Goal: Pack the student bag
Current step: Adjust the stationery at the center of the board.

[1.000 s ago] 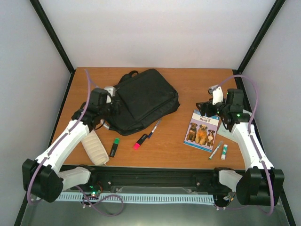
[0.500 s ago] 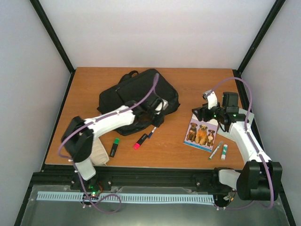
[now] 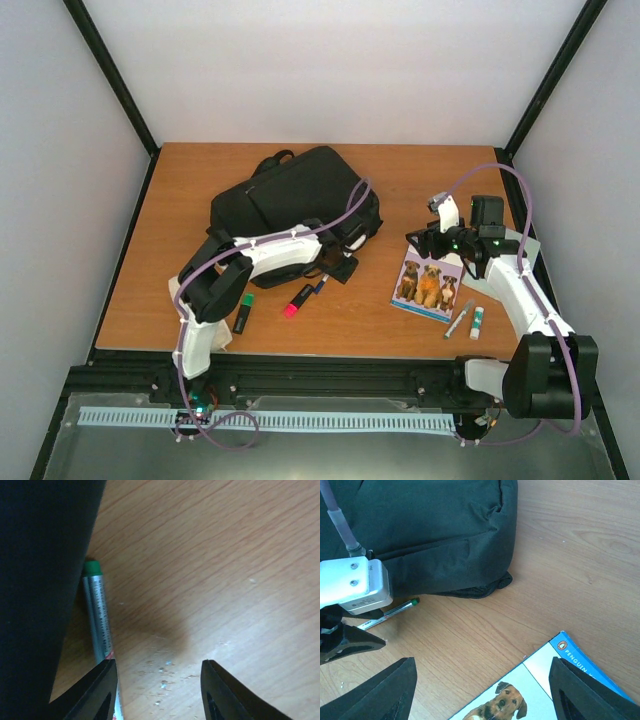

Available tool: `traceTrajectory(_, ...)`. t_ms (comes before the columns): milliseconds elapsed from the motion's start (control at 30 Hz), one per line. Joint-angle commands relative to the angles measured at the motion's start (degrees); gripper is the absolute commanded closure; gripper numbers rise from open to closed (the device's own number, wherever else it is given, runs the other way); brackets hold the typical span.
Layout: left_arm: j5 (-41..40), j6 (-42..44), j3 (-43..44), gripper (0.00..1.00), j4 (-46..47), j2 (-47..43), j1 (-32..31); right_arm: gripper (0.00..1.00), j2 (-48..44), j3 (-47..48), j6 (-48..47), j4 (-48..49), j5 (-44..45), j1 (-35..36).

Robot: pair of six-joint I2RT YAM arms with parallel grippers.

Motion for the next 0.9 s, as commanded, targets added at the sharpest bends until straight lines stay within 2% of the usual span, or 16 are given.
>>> traceTrajectory(0, -6.0, -0.4, 2.2, 0.51, -1.6, 0.8, -0.7, 0.26, 0.4, -0.3, -1.0, 1.4, -1.2, 0.5)
traceTrajectory(167, -11.8, -1.2, 1.5, 0.5, -1.7, 1.4, -0.6, 0.26, 1.0, -0.2, -1.0, 1.1, -1.6, 0.5)
traceTrajectory(267, -12.4, -1.1, 0.6, 0.52, -1.1, 2.0, -0.6, 0.26, 1.0, -0.2, -1.1, 1.1, -1.8, 0.5)
traceTrajectory(400, -11.5, -1.3, -0.1, 0.6, -1.0, 3.5, -0.6, 0.26, 1.0, -0.3, -1.1, 1.1, -1.9, 0.5)
traceTrajectory(567, -10.5, -2.3, -2.9, 0.79, -0.8, 2.5, -0.7, 0.26, 0.7, -0.2, -1.2, 1.0, -2.1, 0.5)
traceTrajectory(867, -12.2, -5.9, -13.3, 0.94, -1.1, -4.4, -0.6, 0.28, 0.6, -0.2, -1.3, 0.7, -3.0, 0.5)
